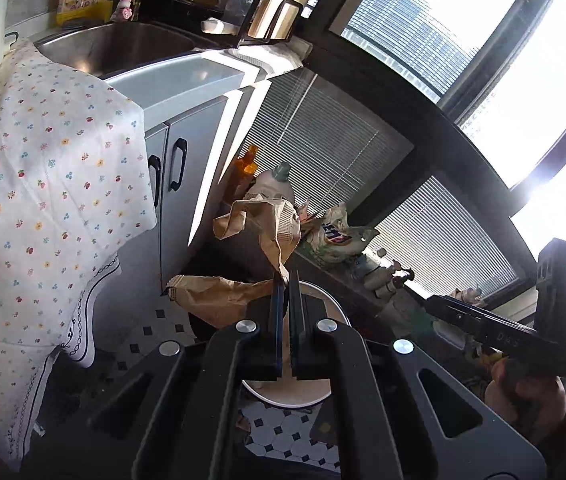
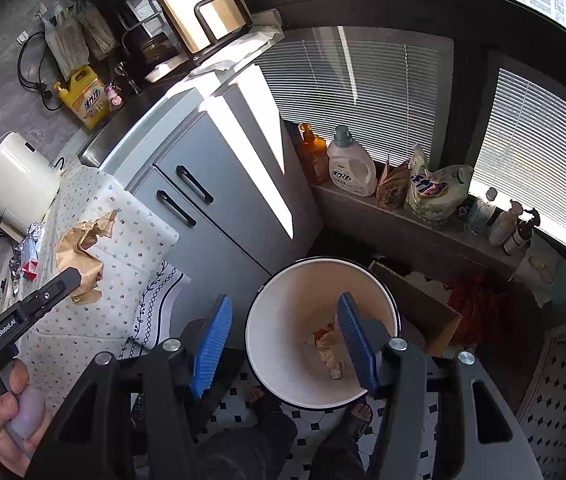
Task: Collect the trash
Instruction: 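Carry both brown paper pieces over the white bin, then open both tools to drop the brown paper into the bin, then move both tools back to the trash on the tablecloth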
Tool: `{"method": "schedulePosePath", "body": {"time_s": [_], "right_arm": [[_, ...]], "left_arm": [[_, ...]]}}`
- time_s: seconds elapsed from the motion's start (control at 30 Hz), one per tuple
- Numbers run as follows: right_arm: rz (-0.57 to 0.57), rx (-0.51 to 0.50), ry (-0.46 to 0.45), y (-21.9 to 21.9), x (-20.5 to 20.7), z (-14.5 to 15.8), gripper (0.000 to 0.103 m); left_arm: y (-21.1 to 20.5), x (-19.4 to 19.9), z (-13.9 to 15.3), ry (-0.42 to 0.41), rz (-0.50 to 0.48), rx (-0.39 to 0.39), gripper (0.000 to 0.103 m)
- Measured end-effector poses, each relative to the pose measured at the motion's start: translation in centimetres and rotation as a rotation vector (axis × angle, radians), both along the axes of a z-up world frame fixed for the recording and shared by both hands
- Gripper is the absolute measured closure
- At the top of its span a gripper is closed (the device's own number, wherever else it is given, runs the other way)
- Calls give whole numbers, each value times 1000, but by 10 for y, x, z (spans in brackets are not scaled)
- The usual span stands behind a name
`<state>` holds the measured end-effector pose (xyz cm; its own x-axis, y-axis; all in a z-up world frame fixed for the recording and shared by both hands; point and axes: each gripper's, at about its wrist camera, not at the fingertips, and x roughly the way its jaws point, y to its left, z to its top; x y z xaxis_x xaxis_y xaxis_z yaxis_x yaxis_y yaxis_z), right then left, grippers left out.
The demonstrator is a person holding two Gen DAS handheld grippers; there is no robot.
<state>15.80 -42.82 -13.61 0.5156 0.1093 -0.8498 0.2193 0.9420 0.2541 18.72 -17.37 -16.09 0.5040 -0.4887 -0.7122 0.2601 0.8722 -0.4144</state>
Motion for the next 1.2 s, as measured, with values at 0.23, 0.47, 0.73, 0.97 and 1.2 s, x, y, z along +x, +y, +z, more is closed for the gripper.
{"method": "schedulePosePath", "body": {"time_s": [0.23,0.47,0.73,0.97,1.2], "right_arm": [[-88,9,19,-33,-21,-5,42],[-126,-2,13,-48,-33,-1,42],[-146,-2,16,-57,-38,-1,42],[-114,-2,-6,-45,-26,5,28],[-54,-29,-79,-11,4,25,9]], "left_arm": [[-48,-1,-21,56,-122,8,100],[-84,0,-41,132,-214,-6,97],[-91,6,-45,142,-210,-41,39],[-66,15,-29,90,-125,16,19],[-14,21,0,11,12,63,11]]}}
